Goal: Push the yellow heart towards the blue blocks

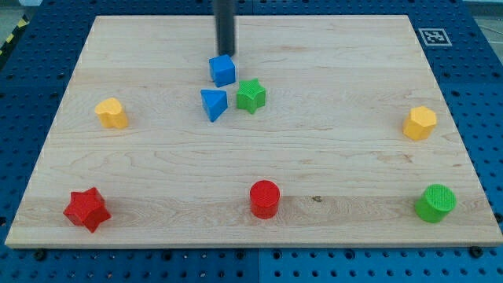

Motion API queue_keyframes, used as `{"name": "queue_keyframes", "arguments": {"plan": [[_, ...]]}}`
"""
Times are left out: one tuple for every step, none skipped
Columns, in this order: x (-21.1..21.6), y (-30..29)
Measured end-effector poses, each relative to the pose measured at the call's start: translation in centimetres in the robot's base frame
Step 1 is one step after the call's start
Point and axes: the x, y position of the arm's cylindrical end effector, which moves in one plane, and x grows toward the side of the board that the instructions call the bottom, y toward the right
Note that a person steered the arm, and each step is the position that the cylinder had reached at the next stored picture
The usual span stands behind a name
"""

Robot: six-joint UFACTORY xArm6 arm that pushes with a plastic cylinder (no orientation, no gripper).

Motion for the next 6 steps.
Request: {"name": "queue_keyframes", "arguments": {"plan": [[3.6,-8.1],[10.3,-14.9],[16.1,-18.8],[18.5,-16.6],[17.3,-15.5],[14.8,-15.5]]}}
